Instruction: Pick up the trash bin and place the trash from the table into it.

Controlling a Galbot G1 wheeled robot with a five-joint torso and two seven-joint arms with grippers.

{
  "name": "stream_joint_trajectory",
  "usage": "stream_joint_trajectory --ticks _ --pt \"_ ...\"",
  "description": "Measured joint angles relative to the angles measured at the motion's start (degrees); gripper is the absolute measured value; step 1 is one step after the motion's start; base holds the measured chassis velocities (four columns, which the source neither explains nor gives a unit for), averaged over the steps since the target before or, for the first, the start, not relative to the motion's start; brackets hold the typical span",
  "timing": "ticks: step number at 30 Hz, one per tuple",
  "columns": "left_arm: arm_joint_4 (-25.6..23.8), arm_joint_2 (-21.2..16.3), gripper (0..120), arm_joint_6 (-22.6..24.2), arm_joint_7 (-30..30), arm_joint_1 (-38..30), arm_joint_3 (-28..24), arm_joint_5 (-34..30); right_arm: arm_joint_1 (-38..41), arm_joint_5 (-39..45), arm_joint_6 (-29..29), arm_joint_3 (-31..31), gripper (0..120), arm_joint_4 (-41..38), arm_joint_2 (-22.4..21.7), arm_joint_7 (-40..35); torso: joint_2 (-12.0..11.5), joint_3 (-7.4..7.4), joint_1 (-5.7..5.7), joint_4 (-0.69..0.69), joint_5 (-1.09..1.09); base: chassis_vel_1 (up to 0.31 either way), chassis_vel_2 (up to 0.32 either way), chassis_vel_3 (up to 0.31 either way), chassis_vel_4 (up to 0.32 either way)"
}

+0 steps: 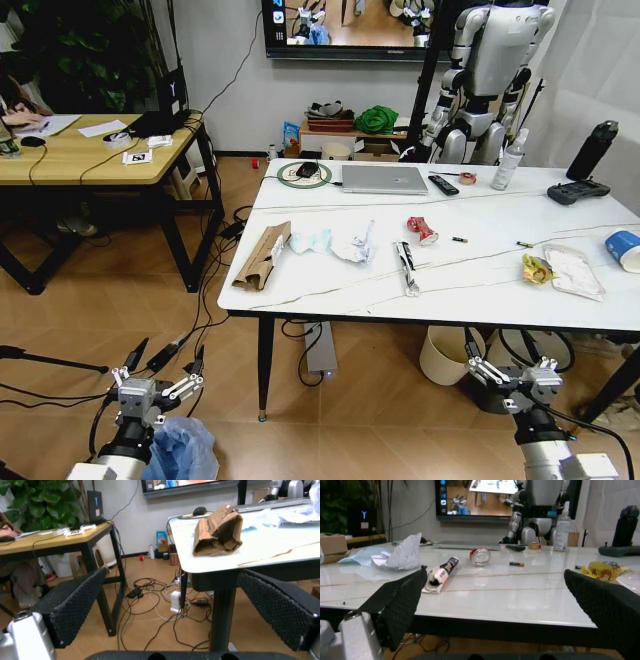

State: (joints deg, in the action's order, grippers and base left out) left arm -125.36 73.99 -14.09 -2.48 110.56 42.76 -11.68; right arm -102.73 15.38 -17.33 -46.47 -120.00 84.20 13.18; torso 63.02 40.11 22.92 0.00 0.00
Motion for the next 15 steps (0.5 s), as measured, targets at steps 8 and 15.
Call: stream_joint_trajectory --ticks 8,15 --pt "-0.07 -0.28 100 -0.14 -0.05 0.08 0.26 0.13 0.15 -0.01 -0.02 0.0 100 -0.01 0.15 0.11 0.0 0.0 0.0 0.0 0.0 0.0 0.0 0.0 0.0" --pt "0.03 0.04 100 -0.13 -0.09 -0.09 0.06 0.6 0.41 -0.01 -0.01 0.02 100 0.12 0.08 0.12 -0.05 -0.02 -0.02 0.0 0.0 0.0 0.0 0.0 0.0"
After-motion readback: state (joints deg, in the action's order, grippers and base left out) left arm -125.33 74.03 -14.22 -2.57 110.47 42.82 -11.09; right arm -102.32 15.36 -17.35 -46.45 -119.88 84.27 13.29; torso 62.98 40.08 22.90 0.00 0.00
